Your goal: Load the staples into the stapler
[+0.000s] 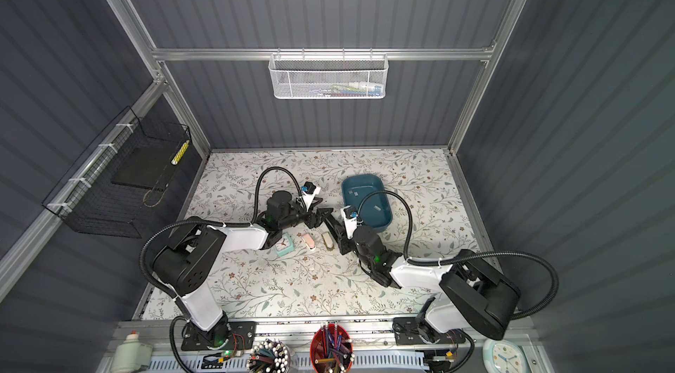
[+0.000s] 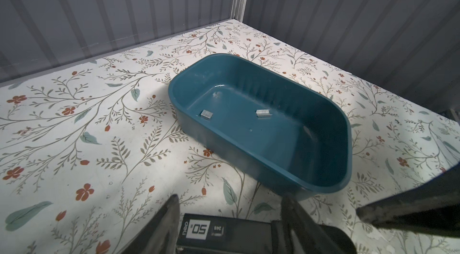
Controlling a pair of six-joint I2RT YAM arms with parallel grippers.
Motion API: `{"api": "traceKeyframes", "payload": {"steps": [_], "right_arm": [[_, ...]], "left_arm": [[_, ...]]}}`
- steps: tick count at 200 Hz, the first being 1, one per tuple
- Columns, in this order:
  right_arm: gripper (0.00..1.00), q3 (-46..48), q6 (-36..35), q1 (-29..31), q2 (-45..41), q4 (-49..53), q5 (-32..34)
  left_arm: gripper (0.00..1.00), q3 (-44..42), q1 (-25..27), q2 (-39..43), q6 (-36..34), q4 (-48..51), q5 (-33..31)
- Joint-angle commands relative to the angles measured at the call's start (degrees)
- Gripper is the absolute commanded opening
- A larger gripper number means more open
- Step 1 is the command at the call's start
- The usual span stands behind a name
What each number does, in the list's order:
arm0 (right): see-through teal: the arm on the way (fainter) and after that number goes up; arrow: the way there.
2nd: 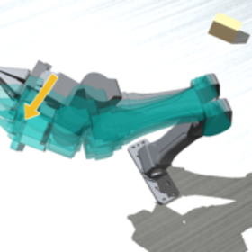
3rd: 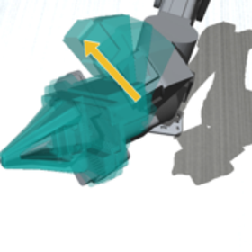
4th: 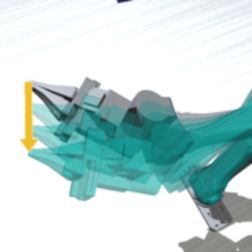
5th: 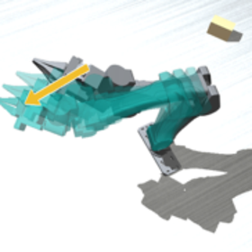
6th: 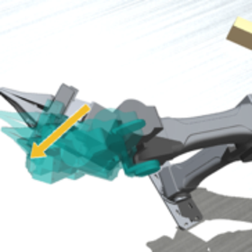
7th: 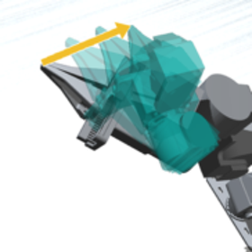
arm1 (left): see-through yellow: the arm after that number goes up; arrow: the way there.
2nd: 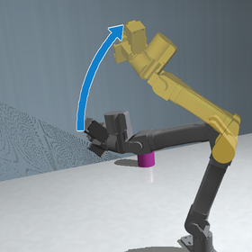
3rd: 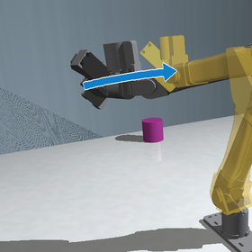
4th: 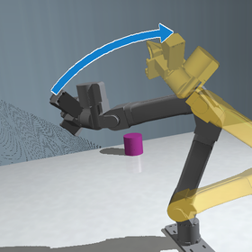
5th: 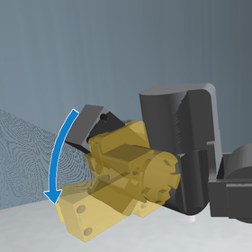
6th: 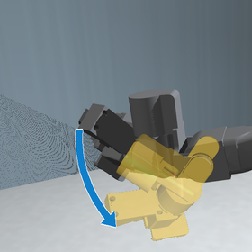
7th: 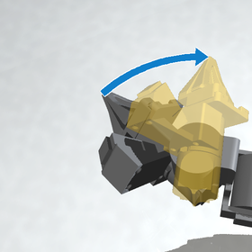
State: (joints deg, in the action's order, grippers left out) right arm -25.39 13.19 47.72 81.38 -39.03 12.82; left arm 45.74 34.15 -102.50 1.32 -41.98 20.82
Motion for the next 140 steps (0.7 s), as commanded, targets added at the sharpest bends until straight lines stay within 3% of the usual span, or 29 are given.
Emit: {"api": "traceKeyframes", "payload": {"steps": [1,45,140], "right_arm": [[0.30,-2.43,0.41,0.18,4.04,2.69,-0.83],[0.27,-3.57,2.78,0.18,10.75,0.93,-1.97],[0.25,2.46,6.63,1.23,21.30,-8.77,0.80]], "left_arm": [[0.63,1.20,0.30,-2.28,0.87,0.77,2.16],[0.63,1.85,0.48,-4.80,1.14,1.66,4.62],[0.62,2.76,1.71,-9.21,-0.97,4.77,0.63]]}}
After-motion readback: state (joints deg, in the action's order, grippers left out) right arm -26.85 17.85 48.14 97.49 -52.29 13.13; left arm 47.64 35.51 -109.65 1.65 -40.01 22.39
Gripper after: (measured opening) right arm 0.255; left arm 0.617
